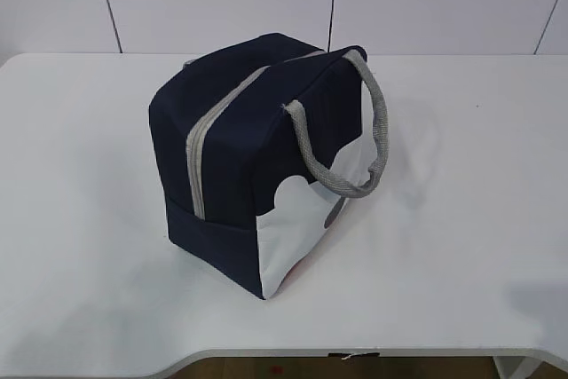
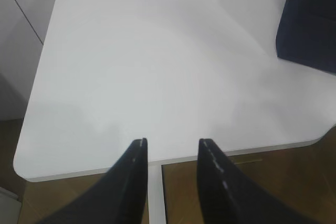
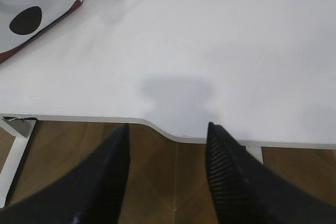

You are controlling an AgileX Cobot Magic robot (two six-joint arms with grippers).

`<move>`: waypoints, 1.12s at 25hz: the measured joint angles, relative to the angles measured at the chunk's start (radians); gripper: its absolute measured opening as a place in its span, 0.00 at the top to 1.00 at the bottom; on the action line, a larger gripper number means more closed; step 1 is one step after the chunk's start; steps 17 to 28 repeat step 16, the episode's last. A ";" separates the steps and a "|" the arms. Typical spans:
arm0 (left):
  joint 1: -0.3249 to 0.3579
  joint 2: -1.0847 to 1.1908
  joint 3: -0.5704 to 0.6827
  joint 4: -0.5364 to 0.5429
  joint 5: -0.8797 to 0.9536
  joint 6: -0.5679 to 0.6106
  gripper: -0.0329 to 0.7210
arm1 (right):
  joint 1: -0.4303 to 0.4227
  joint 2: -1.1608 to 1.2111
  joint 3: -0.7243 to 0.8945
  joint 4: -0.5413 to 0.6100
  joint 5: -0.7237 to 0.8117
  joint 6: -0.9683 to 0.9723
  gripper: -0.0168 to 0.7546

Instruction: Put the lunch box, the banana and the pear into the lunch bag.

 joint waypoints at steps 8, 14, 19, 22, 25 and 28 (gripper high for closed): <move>0.000 0.000 0.000 0.000 0.000 0.000 0.63 | 0.000 0.000 0.000 0.000 0.000 0.000 0.48; 0.000 0.000 0.000 0.000 0.000 0.000 0.63 | 0.000 0.000 0.000 0.000 0.000 0.000 0.48; 0.000 0.000 0.000 0.000 0.000 0.000 0.63 | 0.000 0.000 0.000 0.000 0.000 0.000 0.48; 0.000 0.000 0.000 0.000 0.000 0.000 0.63 | 0.000 0.000 0.000 0.000 0.000 0.000 0.48; 0.000 0.000 0.000 0.000 0.000 0.000 0.63 | 0.000 0.000 0.000 0.000 0.000 0.000 0.48; 0.000 0.000 0.000 0.000 0.000 0.000 0.63 | 0.000 0.000 0.000 0.000 0.000 0.000 0.48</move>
